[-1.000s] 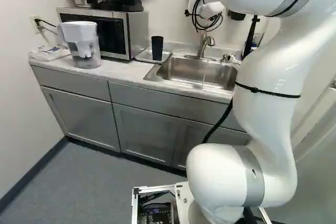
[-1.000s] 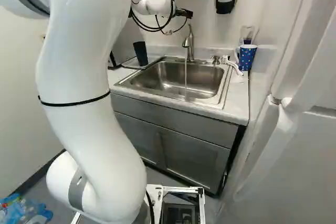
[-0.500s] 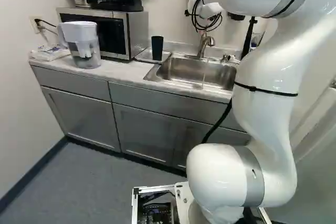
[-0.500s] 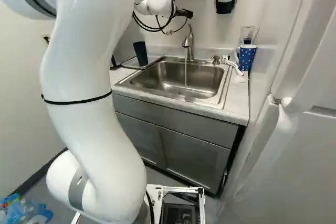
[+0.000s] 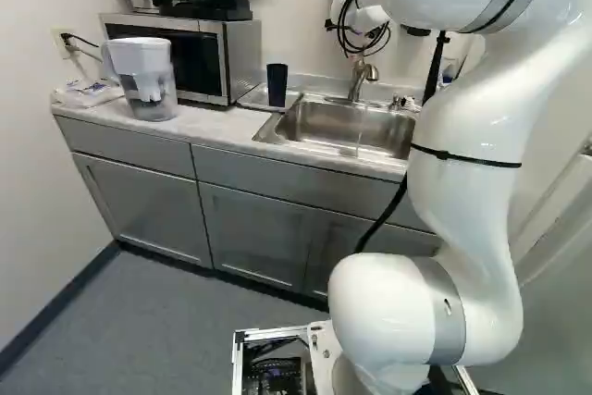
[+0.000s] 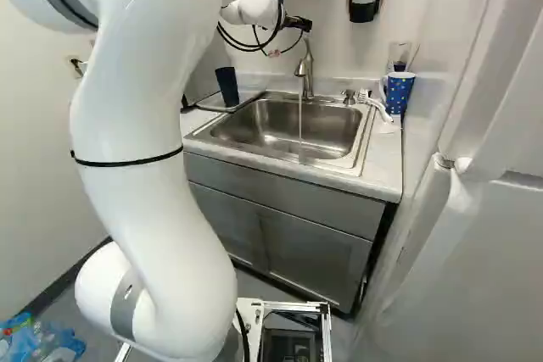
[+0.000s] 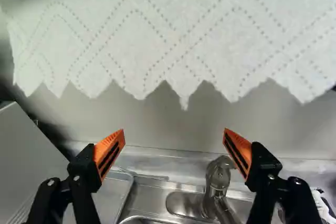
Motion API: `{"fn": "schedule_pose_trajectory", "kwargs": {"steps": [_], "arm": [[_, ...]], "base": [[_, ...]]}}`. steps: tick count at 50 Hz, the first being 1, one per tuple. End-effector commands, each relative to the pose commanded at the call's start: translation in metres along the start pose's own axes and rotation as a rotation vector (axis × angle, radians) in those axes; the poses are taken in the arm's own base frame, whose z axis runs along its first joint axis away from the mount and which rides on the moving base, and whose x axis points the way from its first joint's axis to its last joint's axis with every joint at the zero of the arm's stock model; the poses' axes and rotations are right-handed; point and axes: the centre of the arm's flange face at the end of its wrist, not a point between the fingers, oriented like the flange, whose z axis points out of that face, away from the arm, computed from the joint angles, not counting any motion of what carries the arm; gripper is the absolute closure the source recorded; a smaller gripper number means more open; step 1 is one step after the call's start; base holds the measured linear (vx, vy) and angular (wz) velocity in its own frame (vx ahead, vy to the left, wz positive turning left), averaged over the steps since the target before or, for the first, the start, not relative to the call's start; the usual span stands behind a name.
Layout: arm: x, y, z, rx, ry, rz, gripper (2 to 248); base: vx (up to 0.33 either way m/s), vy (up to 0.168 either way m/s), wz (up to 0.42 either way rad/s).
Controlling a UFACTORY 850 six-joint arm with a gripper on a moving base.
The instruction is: Rinse the cup and place it in the tray
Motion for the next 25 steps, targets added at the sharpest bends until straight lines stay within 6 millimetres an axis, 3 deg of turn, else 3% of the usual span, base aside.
{"fn": "schedule_pose_trajectory", "kwargs": {"steps": [25], "arm": [[-0.0045, 0.0004, -0.0001, -0.005, -0.050, 0.000, 3]], "base": [[0.000, 0.000, 0.000]]}}
